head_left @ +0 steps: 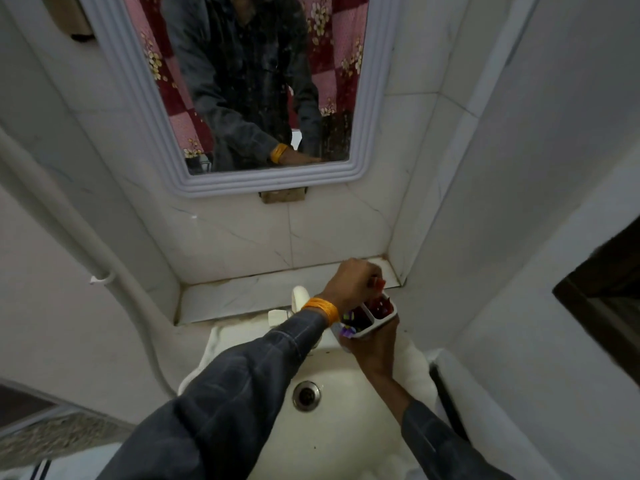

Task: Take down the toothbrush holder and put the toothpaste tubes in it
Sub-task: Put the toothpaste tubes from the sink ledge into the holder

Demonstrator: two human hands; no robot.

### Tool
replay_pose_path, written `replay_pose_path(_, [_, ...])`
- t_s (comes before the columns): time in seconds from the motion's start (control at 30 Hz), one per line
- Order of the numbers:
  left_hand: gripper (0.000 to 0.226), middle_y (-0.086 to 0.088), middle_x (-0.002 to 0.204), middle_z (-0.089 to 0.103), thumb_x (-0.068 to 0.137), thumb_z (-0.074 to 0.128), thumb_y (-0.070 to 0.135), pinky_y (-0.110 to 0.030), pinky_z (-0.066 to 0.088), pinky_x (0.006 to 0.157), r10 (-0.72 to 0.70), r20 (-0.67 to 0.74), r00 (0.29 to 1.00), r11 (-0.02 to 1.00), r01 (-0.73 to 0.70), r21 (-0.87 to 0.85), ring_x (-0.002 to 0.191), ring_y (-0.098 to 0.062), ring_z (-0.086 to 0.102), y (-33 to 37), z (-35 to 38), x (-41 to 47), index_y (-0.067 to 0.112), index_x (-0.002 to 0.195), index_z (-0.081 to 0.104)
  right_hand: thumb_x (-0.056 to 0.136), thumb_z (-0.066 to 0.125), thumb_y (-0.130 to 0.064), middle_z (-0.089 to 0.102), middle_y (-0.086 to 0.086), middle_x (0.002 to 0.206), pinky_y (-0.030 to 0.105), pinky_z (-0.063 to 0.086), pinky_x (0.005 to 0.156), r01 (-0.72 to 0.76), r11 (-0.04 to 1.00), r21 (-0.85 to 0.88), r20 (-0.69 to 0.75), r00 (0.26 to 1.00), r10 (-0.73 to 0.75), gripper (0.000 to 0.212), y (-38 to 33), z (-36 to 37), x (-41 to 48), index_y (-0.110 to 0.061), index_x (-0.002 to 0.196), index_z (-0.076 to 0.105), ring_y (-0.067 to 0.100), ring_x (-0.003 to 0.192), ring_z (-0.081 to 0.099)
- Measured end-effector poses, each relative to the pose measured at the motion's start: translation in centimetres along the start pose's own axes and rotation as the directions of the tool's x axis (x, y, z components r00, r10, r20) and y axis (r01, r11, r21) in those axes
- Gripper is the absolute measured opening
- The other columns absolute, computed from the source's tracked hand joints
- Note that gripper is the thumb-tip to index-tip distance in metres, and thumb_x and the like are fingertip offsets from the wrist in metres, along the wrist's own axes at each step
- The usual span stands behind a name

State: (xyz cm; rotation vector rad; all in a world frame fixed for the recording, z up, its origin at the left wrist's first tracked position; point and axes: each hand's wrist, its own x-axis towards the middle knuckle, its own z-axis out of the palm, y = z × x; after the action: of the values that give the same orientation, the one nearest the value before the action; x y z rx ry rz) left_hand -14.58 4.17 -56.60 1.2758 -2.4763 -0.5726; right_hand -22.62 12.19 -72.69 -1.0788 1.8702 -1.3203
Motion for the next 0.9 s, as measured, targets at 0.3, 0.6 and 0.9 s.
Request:
replay_pose_path(0.3, [0.023, -0.014, 0.098, 0.073, 0.094, 0.055, 0.022, -0.037, 0.054, 0.077, 0.013, 0.082, 0.997, 0.984, -0.028, 0.175, 0.089, -0.032, 0.066, -0.7, 1.1, 0.4, 0.009, 0.091, 0.074, 0.049, 0.104, -0.055, 0.063, 0.006, 0.158, 0.038, 0.051, 0.123, -0.045, 0.999, -0.015, 0.020, 0.999, 0.045, 0.135, 1.3, 0.4, 0.6, -0.012, 0.163, 0.043, 0.022, 0.148, 0.061])
replay_pose_path(0.6, [0.030, -0.010, 0.114, 0.070, 0.086, 0.060, 0.025, -0.040, 0.055, 0.086, -0.107, -0.158, 0.982, 0.980, 0.132, 0.152, 0.105, -0.032, 0.064, -5.5, -4.5, 4.2, 0.016, 0.115, 0.065, 0.047, 0.087, -0.056, 0.068, 0.010, 0.150, 0.041, 0.061, 0.107, 0.019, 0.999, 0.045, -0.119, 0.993, -0.014, 0.123, -6.3, -1.5, 3.3, -0.013, 0.156, 0.051, 0.032, 0.139, 0.068])
replay_pose_path(0.9, [0.066, -0.012, 0.155, 0.034, 0.092, 0.055, 0.043, -0.049, 0.034, 0.111, -0.183, -0.160, 0.970, 0.926, 0.225, 0.304, 0.140, -0.033, 0.036, -8.6, -1.3, 3.5, 0.017, 0.148, 0.032, 0.061, 0.111, -0.039, 0.060, 0.022, 0.158, 0.052, 0.056, 0.115, -0.108, 0.994, 0.030, -0.272, 0.956, 0.112, 0.129, -8.8, -0.2, 9.8, -0.005, 0.164, 0.042, 0.043, 0.145, 0.061])
